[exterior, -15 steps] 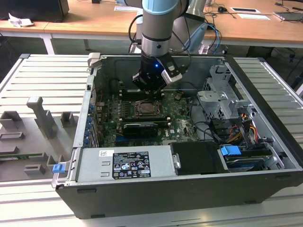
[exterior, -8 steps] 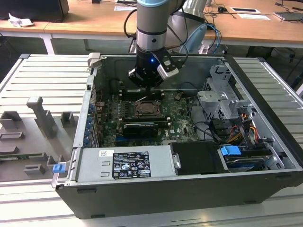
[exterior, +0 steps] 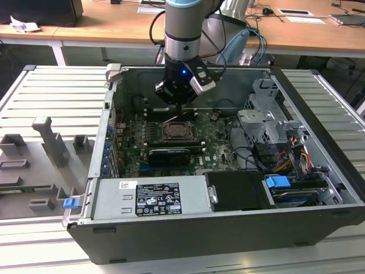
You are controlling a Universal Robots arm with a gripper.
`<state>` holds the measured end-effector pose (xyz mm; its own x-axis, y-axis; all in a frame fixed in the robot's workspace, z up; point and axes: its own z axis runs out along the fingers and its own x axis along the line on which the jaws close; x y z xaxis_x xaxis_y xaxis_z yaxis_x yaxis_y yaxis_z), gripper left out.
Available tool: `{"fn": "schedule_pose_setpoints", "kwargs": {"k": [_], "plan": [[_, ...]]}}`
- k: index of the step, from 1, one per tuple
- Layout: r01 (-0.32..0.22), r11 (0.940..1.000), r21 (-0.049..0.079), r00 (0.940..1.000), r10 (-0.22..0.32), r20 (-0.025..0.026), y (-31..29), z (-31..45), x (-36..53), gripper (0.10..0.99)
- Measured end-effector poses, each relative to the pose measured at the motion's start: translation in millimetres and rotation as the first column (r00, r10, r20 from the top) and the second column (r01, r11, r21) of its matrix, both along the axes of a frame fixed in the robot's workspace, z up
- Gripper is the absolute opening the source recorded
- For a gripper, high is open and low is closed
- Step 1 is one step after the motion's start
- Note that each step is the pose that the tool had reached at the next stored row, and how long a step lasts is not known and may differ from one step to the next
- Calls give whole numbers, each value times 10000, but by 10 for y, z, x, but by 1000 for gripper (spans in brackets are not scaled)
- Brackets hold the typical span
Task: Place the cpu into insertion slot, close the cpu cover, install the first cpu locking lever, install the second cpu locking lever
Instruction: 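Install the first cpu locking lever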
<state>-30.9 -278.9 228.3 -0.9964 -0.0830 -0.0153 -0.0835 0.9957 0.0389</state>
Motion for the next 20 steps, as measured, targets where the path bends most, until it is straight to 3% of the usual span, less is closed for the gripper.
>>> {"fn": "schedule_pose_setpoints", "kwargs": {"k": [9, 20], "plan": [[1, 10000, -2, 10000, -1, -1, 9, -95, 94, 106], [-1, 10000, -11, 10000, 1, -4, 22, -180, 120, 106]]}}
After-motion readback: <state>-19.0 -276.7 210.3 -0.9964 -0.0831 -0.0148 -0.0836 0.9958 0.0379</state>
